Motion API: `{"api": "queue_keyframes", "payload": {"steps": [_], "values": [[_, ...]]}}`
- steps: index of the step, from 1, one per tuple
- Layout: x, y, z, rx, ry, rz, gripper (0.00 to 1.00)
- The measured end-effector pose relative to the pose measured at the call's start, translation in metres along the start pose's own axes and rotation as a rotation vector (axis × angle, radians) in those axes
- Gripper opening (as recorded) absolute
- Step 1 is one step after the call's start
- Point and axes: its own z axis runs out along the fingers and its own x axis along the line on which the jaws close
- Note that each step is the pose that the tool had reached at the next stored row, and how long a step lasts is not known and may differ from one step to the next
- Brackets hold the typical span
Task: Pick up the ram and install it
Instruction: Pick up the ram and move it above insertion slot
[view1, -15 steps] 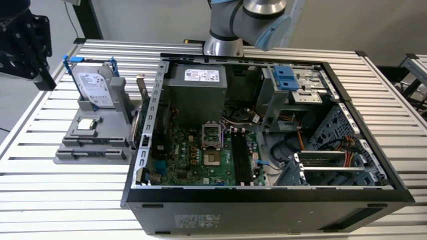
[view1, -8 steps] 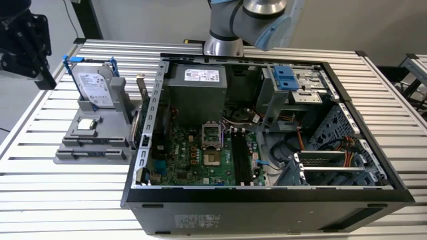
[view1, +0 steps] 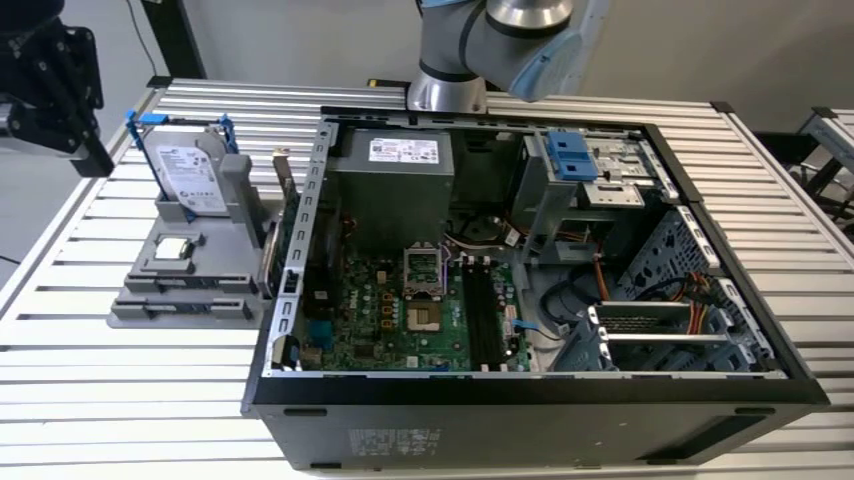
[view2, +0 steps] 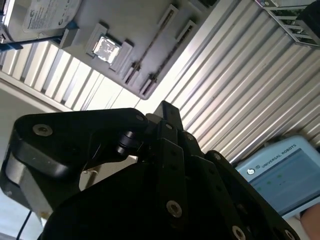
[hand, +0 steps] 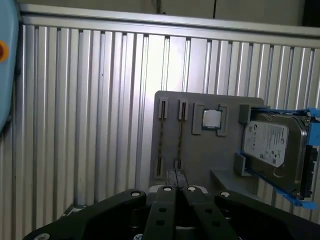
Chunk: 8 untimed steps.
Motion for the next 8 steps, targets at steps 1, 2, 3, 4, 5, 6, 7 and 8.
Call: {"api": "queue_keyframes", "payload": {"steps": [1, 2, 3, 4, 5, 6, 7, 8], "values": [[-0.0003, 0.0000, 0.0000, -0.0001, -0.0004, -0.003, 0.00], [-0.0007, -0.0001, 0.0000, -0.0001, -0.0009, -0.006, 0.00], [-0.0011, -0.0001, 0.0000, -0.0001, -0.0013, -0.008, 0.00], [-0.0016, -0.0001, 0.0000, -0.0002, -0.0016, -0.010, 0.00], [-0.0020, -0.0001, 0.0001, -0.0001, -0.0020, -0.011, 0.00], [-0.0025, -0.0002, 0.0001, -0.0001, -0.0024, -0.011, 0.00], [-0.0029, -0.0002, 0.0001, -0.0001, -0.0028, -0.012, 0.00], [-0.0034, -0.0002, 0.0001, 0.0000, -0.0031, -0.012, 0.00]]}}
